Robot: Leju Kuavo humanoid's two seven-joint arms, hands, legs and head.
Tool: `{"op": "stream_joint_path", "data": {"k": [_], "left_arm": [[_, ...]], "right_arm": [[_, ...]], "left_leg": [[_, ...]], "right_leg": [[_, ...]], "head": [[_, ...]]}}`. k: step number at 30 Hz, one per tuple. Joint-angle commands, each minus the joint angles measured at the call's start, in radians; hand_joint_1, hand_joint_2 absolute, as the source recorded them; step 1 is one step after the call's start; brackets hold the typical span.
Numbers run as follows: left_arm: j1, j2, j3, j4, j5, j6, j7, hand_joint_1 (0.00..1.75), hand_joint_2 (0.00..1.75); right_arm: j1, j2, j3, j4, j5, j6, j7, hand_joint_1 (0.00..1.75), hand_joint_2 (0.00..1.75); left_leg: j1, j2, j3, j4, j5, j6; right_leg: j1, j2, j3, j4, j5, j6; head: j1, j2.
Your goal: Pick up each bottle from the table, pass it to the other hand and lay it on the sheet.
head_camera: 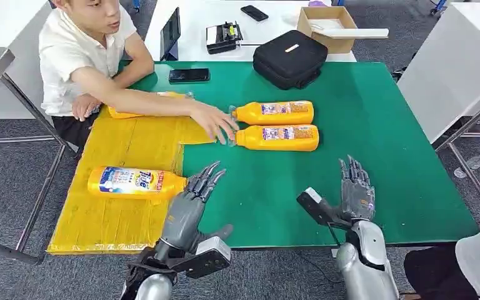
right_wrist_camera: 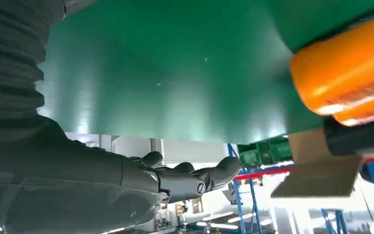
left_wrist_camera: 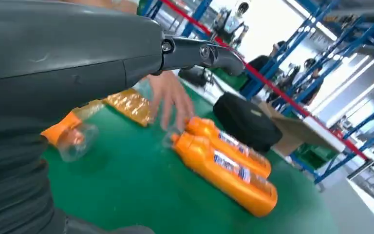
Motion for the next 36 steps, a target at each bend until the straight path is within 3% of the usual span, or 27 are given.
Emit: {"op": "stream_joint_path", "data": {"k": [1,13,18,24,30,36], "left_arm": [[0.002,-0.062,-0.012,0.082,0.041,-0.005,0.009,0.0,1.75],[0.001,-0.05,-0.026,0.05,-0.017,0.078,-0.002,0.0,1.75],[-0.002,-0.047,-0.035,0.04,-0.027,0.092,-0.003,0.0,1.75],[0.006,-0.045,-0.028,0.036,-0.028,0.097,-0.002,0.0,1.75],[-0.013,-0.045,-0.05,0.046,-0.019,0.096,-0.012,0.0,1.75],[-0.017,-0.044,-0.053,0.06,-0.008,0.083,-0.008,0.0,1.75]], "right_arm": [[-0.114,-0.063,0.037,0.239,0.009,0.037,0.012,0.0,1.75],[-0.147,-0.057,0.088,0.275,0.032,0.042,0.025,0.0,1.75],[-0.195,-0.045,0.155,0.3,0.075,0.024,0.038,0.0,1.75],[-0.175,-0.034,0.247,0.231,0.066,0.073,0.039,0.0,1.75],[-0.279,-0.075,0.243,0.443,0.032,0.053,0.067,0.0,1.75],[-0.304,-0.067,0.237,0.5,0.032,0.071,0.066,0.0,1.75]], "left_leg": [[0.0,0.003,0.004,-0.001,-0.002,0.0],[0.0,0.002,0.002,0.0,-0.001,0.0],[0.001,0.005,0.002,0.0,-0.002,0.0],[0.001,0.006,0.003,0.0,-0.003,0.0],[0.001,0.004,0.003,0.001,-0.002,0.001],[0.001,0.004,0.003,0.0,-0.001,0.0]], "right_leg": [[0.001,0.002,0.003,-0.001,-0.001,-0.003],[0.001,0.001,0.002,0.0,-0.001,-0.003],[0.001,0.003,0.002,0.0,-0.001,-0.003],[0.002,0.005,0.003,0.0,-0.001,-0.004],[0.001,0.003,0.003,0.0,-0.001,-0.003],[0.001,0.003,0.003,-0.001,-0.001,-0.004]], "head": [[0.0,0.0],[0.0,0.0],[0.0,0.0],[0.0,0.0],[0.0,0.0],[0.0,0.0]]}}
